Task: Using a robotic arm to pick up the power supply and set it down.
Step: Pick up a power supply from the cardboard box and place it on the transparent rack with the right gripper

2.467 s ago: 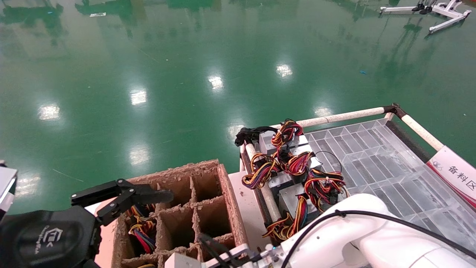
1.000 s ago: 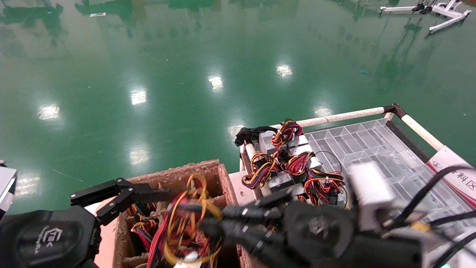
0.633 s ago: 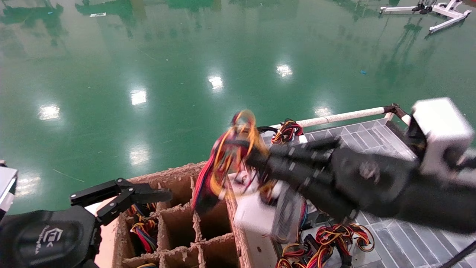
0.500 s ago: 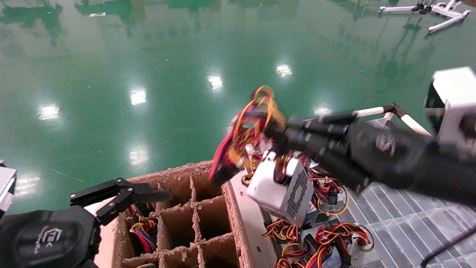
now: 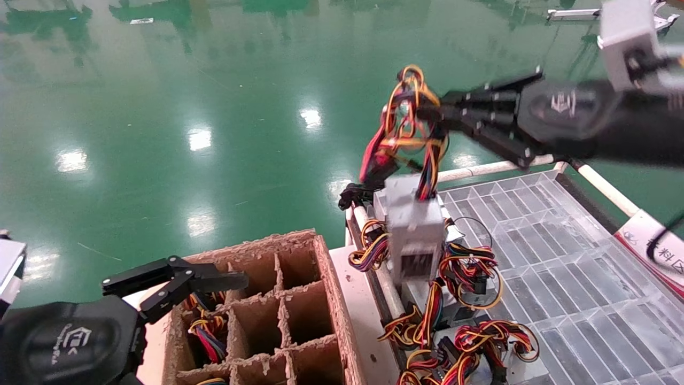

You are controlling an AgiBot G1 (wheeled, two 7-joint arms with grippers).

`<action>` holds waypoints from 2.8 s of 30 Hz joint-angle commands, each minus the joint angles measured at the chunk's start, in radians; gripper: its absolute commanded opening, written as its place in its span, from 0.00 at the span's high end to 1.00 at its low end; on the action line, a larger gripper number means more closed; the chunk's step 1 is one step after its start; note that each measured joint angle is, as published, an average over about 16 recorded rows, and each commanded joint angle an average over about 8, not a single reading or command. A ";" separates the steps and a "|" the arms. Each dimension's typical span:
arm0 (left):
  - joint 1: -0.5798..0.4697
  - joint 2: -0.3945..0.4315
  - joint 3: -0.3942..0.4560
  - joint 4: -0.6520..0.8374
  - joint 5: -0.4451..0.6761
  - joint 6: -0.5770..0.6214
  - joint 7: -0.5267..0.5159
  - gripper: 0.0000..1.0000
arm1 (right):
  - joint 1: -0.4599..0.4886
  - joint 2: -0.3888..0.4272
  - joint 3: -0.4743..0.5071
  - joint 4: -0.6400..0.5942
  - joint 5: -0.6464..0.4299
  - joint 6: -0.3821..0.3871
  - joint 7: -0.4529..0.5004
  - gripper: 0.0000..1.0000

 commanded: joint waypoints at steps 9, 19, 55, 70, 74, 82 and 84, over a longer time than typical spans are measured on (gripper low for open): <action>0.000 0.000 0.000 0.000 0.000 0.000 0.000 0.01 | 0.224 -0.121 -0.101 -0.197 -0.223 0.127 -0.088 1.00; 0.000 0.000 0.001 0.000 -0.001 0.000 0.000 0.00 | 0.265 -0.256 -0.205 -0.315 -0.399 0.353 -0.248 1.00; -0.001 -0.001 0.002 0.000 -0.002 -0.001 0.001 0.00 | 0.105 -0.445 -0.278 -0.395 -0.511 0.653 -0.370 1.00; -0.001 -0.001 0.003 0.000 -0.002 -0.001 0.001 0.00 | 0.037 -0.424 -0.252 -0.402 -0.474 0.670 -0.317 1.00; -0.001 -0.001 0.003 0.000 -0.002 -0.001 0.002 0.00 | 0.036 -0.413 -0.259 -0.403 -0.484 0.674 -0.317 1.00; -0.001 -0.001 0.003 0.000 -0.002 -0.001 0.002 0.00 | 0.034 -0.397 -0.270 -0.402 -0.500 0.679 -0.315 1.00; -0.001 -0.001 0.003 0.000 -0.002 -0.001 0.002 0.00 | 0.037 -0.395 -0.274 -0.401 -0.506 0.683 -0.318 1.00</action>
